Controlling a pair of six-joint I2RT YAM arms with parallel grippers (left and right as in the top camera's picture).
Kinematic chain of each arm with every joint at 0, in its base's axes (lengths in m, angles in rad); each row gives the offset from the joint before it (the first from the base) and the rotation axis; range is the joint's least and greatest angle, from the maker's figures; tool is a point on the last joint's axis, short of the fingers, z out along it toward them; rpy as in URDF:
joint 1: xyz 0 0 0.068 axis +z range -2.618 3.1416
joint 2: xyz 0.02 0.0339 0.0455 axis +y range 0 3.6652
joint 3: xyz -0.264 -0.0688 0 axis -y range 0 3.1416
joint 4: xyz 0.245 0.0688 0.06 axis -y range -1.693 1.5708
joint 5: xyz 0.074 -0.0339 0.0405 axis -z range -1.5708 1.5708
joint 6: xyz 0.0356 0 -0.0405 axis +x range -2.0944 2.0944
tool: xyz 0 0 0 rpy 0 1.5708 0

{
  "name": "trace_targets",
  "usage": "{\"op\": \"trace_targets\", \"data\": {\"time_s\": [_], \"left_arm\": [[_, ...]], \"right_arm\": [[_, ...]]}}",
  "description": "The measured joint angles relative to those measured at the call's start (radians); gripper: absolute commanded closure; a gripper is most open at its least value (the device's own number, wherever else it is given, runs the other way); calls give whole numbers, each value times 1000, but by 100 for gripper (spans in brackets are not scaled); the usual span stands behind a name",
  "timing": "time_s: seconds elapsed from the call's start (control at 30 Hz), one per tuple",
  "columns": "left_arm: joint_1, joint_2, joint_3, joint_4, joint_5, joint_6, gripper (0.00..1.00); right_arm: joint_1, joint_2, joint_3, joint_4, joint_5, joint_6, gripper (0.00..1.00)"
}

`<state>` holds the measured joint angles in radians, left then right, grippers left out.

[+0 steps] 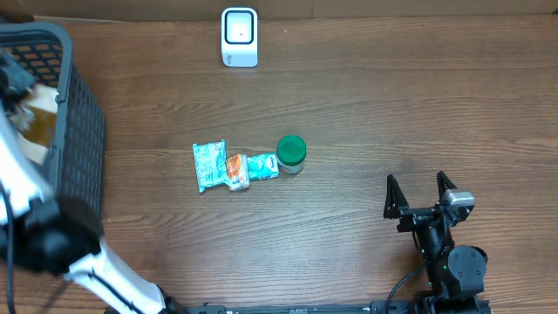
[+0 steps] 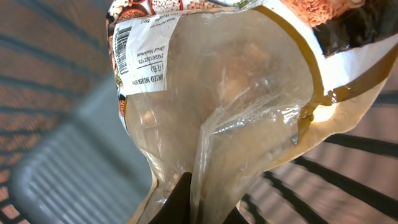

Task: Scan the item barcode
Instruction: 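Reach into the basket and grasp the clear bread bag, then place the bread bag on the table left of the packets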

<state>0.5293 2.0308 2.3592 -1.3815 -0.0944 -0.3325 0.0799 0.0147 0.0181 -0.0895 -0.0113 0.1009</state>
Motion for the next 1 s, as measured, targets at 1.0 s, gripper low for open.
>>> {"op": "trace_targets", "data": {"time_s": [1.0], "left_arm": [[-743,-254,-714,31,-143,31,96]], "right_arm": [[0,0,0,0,0,0,0]]}}
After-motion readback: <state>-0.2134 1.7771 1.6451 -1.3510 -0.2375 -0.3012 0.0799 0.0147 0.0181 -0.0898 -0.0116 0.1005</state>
